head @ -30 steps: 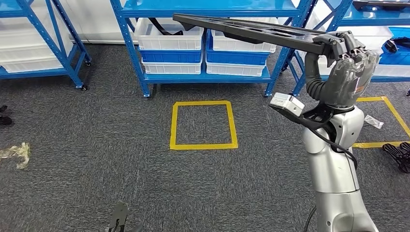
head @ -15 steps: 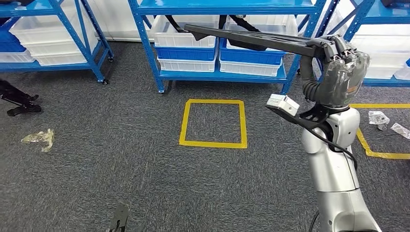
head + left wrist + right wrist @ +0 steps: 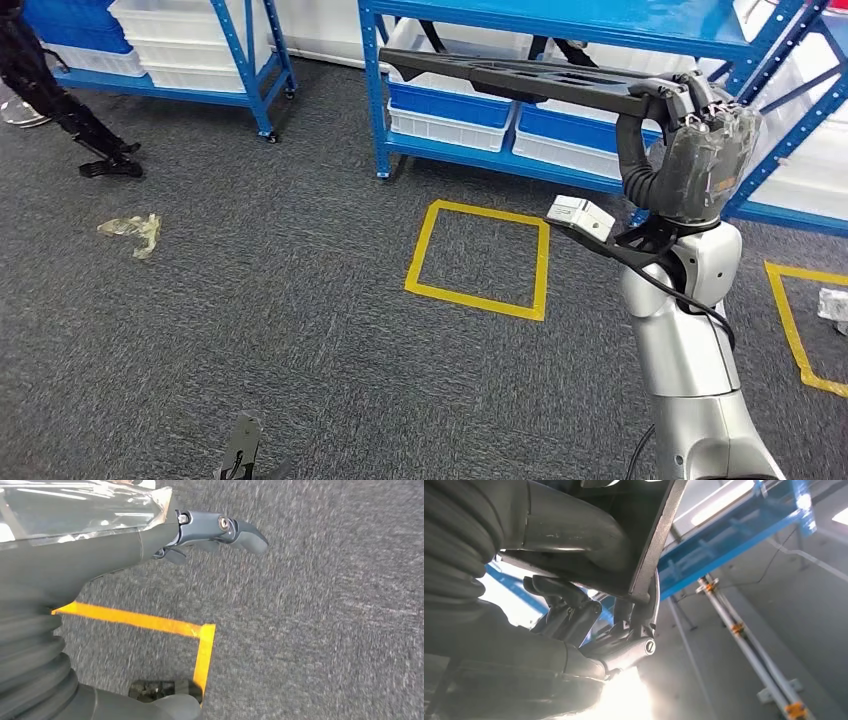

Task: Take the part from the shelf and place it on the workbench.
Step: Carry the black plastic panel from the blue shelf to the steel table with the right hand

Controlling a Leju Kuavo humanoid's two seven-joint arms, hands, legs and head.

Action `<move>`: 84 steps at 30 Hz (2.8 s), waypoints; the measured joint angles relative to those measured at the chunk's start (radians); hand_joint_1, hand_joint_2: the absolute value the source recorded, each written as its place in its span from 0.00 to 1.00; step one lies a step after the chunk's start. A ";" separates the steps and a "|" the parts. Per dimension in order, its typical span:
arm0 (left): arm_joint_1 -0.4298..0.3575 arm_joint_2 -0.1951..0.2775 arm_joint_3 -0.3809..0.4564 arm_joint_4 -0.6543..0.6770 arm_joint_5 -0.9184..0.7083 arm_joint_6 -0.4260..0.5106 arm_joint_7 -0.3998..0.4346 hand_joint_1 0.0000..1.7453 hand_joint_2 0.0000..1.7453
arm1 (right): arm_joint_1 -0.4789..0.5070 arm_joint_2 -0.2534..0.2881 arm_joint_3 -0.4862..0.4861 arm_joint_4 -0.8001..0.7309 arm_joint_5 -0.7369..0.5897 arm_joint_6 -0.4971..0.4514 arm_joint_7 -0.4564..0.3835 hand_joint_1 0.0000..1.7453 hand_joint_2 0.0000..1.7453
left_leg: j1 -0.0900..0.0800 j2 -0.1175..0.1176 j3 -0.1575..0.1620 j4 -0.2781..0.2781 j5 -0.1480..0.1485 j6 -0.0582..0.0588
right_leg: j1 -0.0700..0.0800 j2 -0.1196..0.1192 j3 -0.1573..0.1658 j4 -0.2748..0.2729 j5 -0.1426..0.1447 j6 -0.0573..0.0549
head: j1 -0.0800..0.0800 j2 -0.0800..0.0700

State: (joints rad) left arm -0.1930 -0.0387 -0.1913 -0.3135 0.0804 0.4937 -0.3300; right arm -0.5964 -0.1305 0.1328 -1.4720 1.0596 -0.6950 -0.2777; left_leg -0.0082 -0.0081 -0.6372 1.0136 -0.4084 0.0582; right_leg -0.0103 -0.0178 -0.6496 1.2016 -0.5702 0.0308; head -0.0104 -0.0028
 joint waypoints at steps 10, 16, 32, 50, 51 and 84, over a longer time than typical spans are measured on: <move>0.005 -0.005 0.000 0.000 0.003 0.000 -0.001 0.00 1.00 | 0.004 0.000 0.000 0.001 0.001 0.000 -0.004 1.00 1.00 | 0.003 -0.122 -0.021 0.007 0.016 -0.031 | -0.008 0.057 0.072 -0.164 0.086 0.016 | 0.001 0.000; 0.006 -0.003 -0.001 0.000 0.002 0.001 -0.002 0.00 1.00 | 0.000 0.009 0.000 0.001 0.015 0.000 -0.003 1.00 1.00 | 0.010 -0.004 -0.131 0.223 -0.093 -0.061 | -0.012 -0.006 0.077 -0.172 0.093 -0.023 | -0.009 0.000; 0.005 0.003 0.000 -0.005 0.017 0.019 -0.011 0.00 1.00 | -0.001 0.012 -0.007 0.002 -0.013 0.000 -0.013 1.00 1.00 | 0.009 -0.021 -0.009 0.007 0.004 -0.012 | 0.000 0.010 -0.039 0.083 -0.028 0.000 | 0.001 0.000; 0.037 0.007 0.003 -0.005 0.025 0.027 -0.042 0.00 1.00 | -0.028 0.022 0.000 0.021 -0.041 0.000 -0.044 1.00 1.00 | 0.024 0.012 -0.149 0.251 -0.076 -0.069 | -0.006 -0.043 0.077 -0.178 0.098 -0.026 | -0.008 0.000; 0.037 0.007 0.003 -0.005 0.025 0.027 -0.042 0.00 1.00 | -0.029 0.021 0.000 0.021 -0.042 0.000 -0.044 1.00 1.00 | 0.028 0.029 -0.113 0.184 -0.046 -0.071 | -0.006 -0.054 0.078 -0.178 0.096 -0.024 | -0.008 0.000; 0.030 -0.002 -0.011 -0.006 -0.013 0.031 -0.026 0.00 1.00 | -0.031 0.015 0.026 0.017 -0.008 0.000 0.002 1.00 1.00 | 0.012 0.069 -0.031 0.052 -0.009 -0.057 | 0.008 -0.068 0.070 -0.173 0.097 -0.019 | 0.000 0.000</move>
State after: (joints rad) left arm -0.1631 -0.0410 -0.2025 -0.3199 0.0673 0.5248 -0.3555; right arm -0.6272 -0.1156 0.1591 -1.4549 1.0514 -0.6950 -0.2762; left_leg 0.0040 0.0605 -0.6679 1.0653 -0.4171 0.0011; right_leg -0.0028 -0.0853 -0.5797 1.0284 -0.4728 0.0114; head -0.0103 -0.0028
